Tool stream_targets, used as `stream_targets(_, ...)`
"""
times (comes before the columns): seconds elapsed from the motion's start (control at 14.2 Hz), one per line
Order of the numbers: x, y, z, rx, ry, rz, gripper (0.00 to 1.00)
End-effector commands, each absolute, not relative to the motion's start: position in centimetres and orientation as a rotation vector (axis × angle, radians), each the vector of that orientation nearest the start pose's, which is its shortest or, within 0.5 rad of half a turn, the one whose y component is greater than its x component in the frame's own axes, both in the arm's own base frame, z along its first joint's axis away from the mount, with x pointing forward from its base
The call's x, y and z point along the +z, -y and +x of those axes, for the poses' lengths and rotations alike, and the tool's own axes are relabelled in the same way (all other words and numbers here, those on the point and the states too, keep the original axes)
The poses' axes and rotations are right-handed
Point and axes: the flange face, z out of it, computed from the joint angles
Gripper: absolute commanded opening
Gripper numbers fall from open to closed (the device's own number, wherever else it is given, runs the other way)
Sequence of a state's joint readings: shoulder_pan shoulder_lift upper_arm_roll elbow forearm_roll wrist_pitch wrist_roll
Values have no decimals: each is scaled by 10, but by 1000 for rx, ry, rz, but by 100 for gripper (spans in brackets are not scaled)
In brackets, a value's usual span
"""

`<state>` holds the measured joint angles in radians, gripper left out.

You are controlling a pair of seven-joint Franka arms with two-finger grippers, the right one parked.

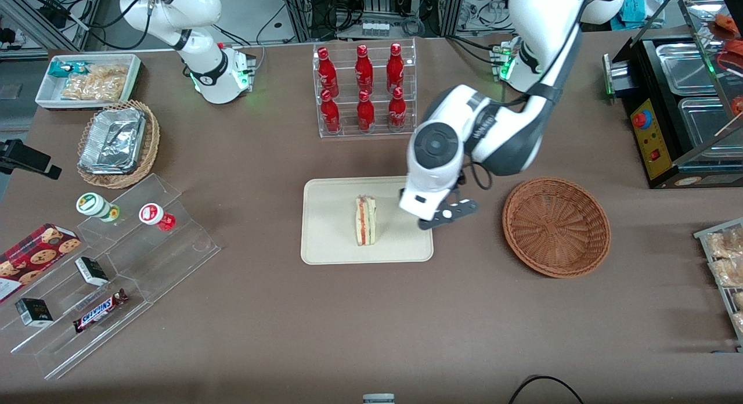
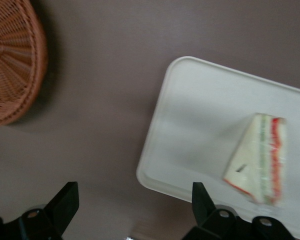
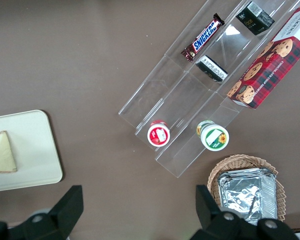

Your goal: Place sandwich from basket to tray

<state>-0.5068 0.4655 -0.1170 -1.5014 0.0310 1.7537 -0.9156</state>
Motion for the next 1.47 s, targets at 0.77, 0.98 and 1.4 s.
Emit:
stream_targets(0.77,509,134,526,292,212,-3044,100)
stream_targets(0.98,543,87,525,292,33,-3116,100)
stream_targets(1.4,610,33,534,192,-88,-3142,100)
